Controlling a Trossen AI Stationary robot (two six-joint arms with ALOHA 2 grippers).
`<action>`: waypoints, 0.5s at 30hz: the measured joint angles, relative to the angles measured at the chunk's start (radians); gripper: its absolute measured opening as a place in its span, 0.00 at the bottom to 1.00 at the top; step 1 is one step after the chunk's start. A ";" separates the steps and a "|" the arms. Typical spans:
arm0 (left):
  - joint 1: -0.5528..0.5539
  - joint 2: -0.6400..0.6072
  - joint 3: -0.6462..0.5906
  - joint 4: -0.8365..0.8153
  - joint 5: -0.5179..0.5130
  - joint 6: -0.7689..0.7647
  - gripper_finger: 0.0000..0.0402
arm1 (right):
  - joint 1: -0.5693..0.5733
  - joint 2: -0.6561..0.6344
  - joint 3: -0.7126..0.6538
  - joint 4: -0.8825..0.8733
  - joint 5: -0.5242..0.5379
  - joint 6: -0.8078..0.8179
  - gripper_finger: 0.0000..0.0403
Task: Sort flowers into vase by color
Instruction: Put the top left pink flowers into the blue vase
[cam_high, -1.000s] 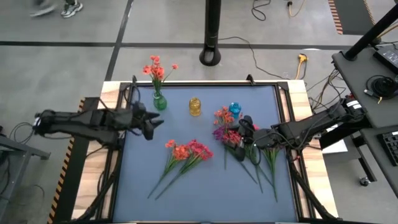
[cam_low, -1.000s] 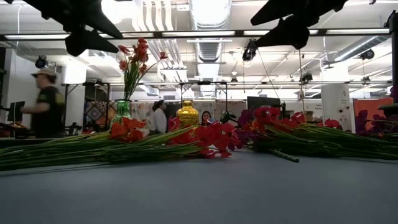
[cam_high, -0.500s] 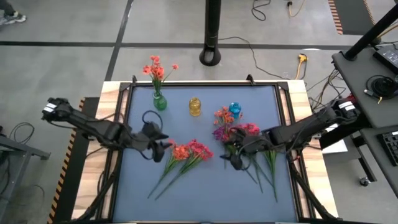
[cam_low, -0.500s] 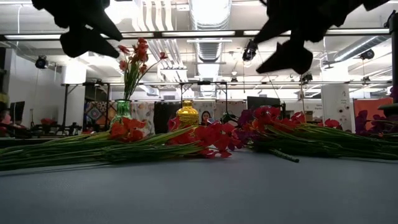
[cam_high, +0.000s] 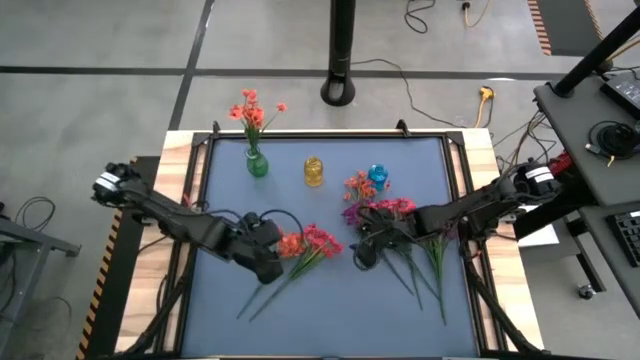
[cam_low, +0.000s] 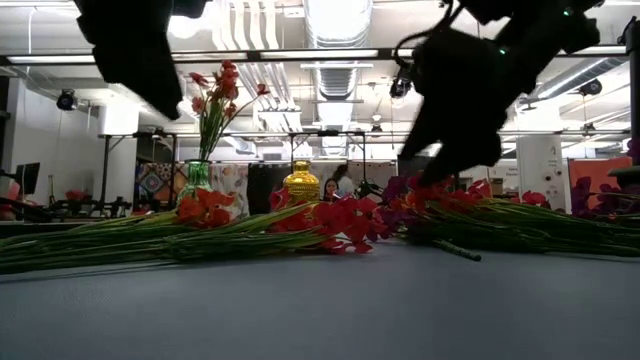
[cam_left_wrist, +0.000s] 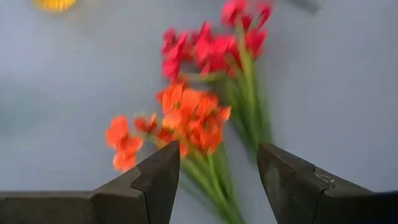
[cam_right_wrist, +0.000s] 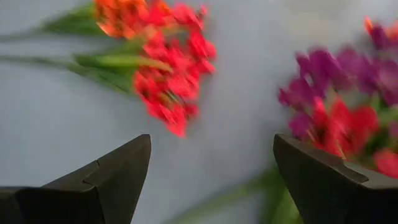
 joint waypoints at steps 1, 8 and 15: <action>0.000 0.022 0.018 -0.035 0.004 -0.016 0.49 | -0.001 -0.003 0.000 -0.029 -0.002 0.010 0.82; 0.000 0.134 0.114 -0.207 0.024 -0.103 0.49 | -0.005 -0.081 0.000 -0.174 -0.094 0.077 0.82; 0.000 0.209 0.158 -0.212 0.015 -0.089 0.49 | -0.004 -0.203 0.000 -0.460 -0.114 0.172 0.82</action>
